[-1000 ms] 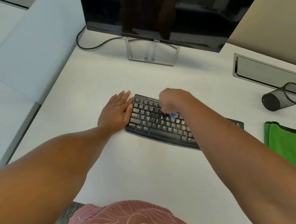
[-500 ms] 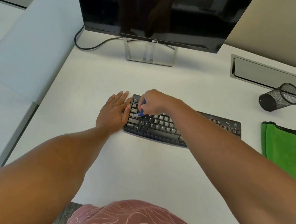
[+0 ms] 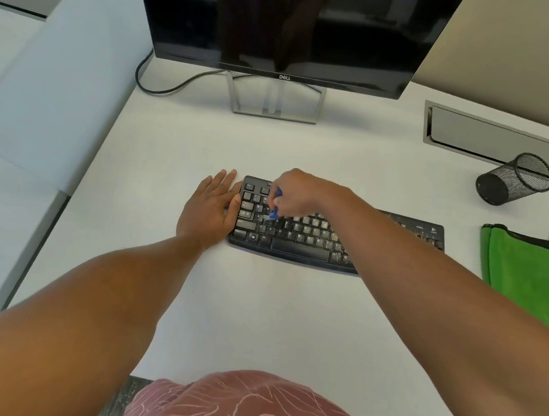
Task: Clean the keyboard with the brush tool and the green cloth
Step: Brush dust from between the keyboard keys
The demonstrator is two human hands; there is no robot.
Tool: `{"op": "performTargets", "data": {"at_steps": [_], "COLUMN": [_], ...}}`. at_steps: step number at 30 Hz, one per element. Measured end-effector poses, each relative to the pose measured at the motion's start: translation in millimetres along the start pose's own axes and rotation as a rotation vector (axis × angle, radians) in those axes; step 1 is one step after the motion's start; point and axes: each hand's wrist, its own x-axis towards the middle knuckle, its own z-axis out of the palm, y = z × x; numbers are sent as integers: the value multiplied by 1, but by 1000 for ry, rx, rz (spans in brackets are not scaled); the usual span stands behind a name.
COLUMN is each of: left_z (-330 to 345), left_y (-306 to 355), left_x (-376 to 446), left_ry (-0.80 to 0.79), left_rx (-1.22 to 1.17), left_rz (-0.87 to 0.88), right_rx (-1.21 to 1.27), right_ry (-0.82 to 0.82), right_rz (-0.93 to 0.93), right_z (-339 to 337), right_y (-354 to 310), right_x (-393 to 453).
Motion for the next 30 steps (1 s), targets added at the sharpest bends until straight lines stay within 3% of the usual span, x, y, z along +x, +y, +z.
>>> {"op": "performTargets", "data": {"at_steps": [7,14,16,20,22,30], "left_z": [-2,0,0,-1,-1,-1], "left_y": [2,1,1,1,2,2], "left_x": [0,0,0,0,-1,0], "left_ry": [-1,-9,-3,2,2,2], "left_rx": [-2,8,4,-8,-9,-3], "left_rz": [-4,-6,-3,-9,-7,-6], "right_rx": [-412,-31,-99,-349,-374,246], "right_ry": [-127,47,11,-105,-127,38], "right_rz": [259,24,51,291,305,8], "right_z": [-7,-9,-7,-8,-14,-4], "right_y": [32,8,9,27,31,-4], "right_x": [-19,-8,-8,-25,-30,-8]}}
